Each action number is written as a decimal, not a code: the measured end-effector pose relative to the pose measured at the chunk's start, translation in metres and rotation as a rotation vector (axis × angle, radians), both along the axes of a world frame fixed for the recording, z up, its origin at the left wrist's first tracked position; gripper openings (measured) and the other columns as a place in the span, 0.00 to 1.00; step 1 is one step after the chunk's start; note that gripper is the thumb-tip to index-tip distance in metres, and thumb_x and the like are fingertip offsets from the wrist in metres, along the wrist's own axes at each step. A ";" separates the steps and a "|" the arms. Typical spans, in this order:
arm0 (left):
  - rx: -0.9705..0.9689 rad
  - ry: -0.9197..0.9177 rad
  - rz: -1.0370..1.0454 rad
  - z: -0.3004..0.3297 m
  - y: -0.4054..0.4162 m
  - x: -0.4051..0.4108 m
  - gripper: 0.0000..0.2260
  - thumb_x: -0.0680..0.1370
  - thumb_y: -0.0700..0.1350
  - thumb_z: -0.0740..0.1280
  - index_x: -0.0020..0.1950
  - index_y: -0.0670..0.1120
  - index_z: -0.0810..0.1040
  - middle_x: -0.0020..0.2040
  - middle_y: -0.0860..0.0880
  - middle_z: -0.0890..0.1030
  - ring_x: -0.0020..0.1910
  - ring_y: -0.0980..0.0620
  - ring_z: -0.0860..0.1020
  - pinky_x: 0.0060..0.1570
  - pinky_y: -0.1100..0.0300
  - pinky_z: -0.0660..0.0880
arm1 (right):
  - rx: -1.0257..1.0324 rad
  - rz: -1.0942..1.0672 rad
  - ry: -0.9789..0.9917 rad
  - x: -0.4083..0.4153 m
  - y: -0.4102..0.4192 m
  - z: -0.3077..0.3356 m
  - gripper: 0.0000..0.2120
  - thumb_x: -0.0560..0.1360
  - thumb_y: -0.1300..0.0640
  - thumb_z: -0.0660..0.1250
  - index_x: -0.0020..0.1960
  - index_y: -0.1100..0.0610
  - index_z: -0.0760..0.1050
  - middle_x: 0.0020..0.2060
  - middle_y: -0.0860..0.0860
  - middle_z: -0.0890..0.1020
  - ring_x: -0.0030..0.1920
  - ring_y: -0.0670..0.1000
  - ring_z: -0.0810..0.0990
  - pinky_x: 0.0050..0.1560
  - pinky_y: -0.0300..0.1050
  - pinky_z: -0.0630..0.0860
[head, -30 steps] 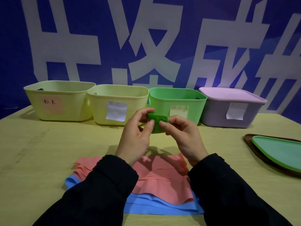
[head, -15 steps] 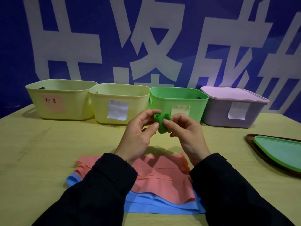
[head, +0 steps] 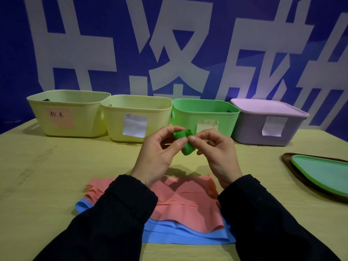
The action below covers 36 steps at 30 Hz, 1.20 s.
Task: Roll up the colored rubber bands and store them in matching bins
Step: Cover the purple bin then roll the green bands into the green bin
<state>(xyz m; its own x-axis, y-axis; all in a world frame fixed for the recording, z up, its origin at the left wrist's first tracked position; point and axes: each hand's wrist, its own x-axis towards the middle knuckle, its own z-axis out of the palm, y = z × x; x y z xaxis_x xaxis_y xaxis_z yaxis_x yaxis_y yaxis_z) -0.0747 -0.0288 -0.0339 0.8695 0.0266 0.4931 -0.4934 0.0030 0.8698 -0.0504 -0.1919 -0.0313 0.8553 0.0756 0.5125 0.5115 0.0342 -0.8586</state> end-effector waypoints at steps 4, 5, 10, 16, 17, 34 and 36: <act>0.003 -0.001 -0.044 0.000 0.002 0.001 0.11 0.81 0.37 0.68 0.60 0.50 0.82 0.53 0.49 0.85 0.56 0.52 0.83 0.61 0.55 0.78 | 0.002 0.066 0.050 0.000 0.001 0.004 0.10 0.68 0.53 0.77 0.42 0.58 0.79 0.36 0.51 0.82 0.38 0.50 0.81 0.38 0.44 0.79; 0.003 0.000 -0.061 0.000 0.002 0.001 0.12 0.81 0.36 0.66 0.60 0.50 0.82 0.53 0.50 0.85 0.56 0.51 0.83 0.61 0.54 0.78 | 0.017 0.085 0.078 0.000 0.000 0.006 0.11 0.67 0.54 0.77 0.43 0.58 0.78 0.36 0.50 0.81 0.38 0.49 0.81 0.38 0.44 0.79; -0.056 0.012 -0.128 0.000 0.003 -0.001 0.12 0.77 0.39 0.67 0.57 0.49 0.84 0.52 0.48 0.85 0.56 0.52 0.81 0.60 0.59 0.76 | 0.042 0.173 0.144 -0.003 0.000 0.003 0.12 0.66 0.55 0.77 0.42 0.61 0.77 0.36 0.56 0.80 0.38 0.54 0.82 0.37 0.47 0.80; -0.067 -0.023 -0.046 0.001 -0.001 -0.001 0.05 0.80 0.37 0.68 0.53 0.42 0.82 0.48 0.46 0.85 0.47 0.57 0.81 0.49 0.66 0.75 | 0.058 0.207 0.068 -0.003 0.000 0.004 0.11 0.68 0.58 0.77 0.41 0.60 0.76 0.33 0.51 0.79 0.34 0.49 0.76 0.37 0.40 0.74; -0.059 -0.030 -0.022 0.000 -0.001 0.000 0.05 0.80 0.37 0.68 0.53 0.42 0.83 0.49 0.44 0.85 0.48 0.55 0.81 0.50 0.63 0.77 | 0.052 0.224 0.070 -0.002 -0.001 0.003 0.11 0.69 0.59 0.78 0.42 0.59 0.76 0.34 0.51 0.79 0.35 0.49 0.77 0.38 0.41 0.75; 0.392 0.076 0.184 0.071 -0.021 0.068 0.03 0.77 0.40 0.73 0.47 0.47 0.83 0.40 0.53 0.83 0.37 0.62 0.80 0.39 0.67 0.74 | -0.293 -0.126 0.014 0.060 -0.043 0.057 0.07 0.72 0.62 0.77 0.47 0.58 0.81 0.41 0.48 0.85 0.42 0.44 0.84 0.46 0.39 0.78; 0.390 0.061 0.235 0.074 -0.026 0.082 0.03 0.76 0.40 0.75 0.47 0.47 0.83 0.44 0.52 0.85 0.45 0.56 0.83 0.48 0.60 0.79 | -0.329 -0.215 -0.021 0.075 -0.044 0.060 0.07 0.72 0.60 0.77 0.47 0.54 0.81 0.44 0.47 0.85 0.43 0.45 0.85 0.48 0.43 0.81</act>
